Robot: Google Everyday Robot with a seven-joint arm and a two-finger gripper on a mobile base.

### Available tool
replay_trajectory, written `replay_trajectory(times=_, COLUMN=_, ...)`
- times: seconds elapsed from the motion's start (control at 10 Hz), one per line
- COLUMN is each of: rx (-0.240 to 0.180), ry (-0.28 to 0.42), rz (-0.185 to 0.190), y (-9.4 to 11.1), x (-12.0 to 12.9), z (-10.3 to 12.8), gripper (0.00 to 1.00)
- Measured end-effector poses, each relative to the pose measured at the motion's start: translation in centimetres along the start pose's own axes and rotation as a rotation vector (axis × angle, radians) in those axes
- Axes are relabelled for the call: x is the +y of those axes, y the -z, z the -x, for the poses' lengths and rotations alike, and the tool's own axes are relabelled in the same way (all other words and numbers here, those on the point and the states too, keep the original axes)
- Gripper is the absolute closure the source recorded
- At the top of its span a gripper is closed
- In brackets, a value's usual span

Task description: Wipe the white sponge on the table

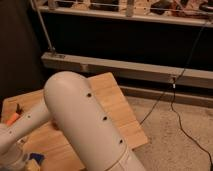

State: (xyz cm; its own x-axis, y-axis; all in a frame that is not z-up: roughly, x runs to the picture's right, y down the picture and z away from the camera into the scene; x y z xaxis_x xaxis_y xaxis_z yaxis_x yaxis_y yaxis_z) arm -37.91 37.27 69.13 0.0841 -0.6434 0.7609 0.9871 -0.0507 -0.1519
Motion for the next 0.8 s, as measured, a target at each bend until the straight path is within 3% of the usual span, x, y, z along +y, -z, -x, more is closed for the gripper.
replay_trajectory(times=0.4, rx=0.055, ry=-0.028, rz=0.001, y=1.8, x=-0.7, z=-4.4, gripper=0.63)
replay_trajectory(times=0.8, rx=0.039, ry=-0.052, rz=0.007, y=1.1, x=-1.3, z=-6.4, gripper=0.63)
